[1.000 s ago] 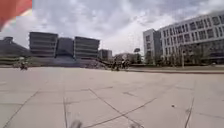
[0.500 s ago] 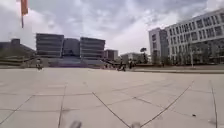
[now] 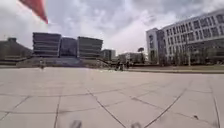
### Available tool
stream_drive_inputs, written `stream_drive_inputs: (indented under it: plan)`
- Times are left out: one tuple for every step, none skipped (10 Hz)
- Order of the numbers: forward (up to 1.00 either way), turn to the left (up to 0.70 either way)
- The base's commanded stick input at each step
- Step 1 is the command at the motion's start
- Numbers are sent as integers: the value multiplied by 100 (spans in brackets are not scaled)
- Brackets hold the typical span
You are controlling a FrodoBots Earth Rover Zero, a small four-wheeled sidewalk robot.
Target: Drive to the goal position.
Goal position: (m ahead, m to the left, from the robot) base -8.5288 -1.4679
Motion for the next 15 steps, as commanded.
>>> stream_drive_inputs:
  plan:
    - [0,-70]
    - [0,-70]
    - [0,-70]
    - [0,-70]
    - [0,-70]
    - [0,-70]
    - [0,-70]
    - [0,-70]
    - [0,-70]
    - [0,-70]
    - [0,-70]
    - [0,-70]
    - [0,-70]
    - [0,-70]
    - [0,-70]
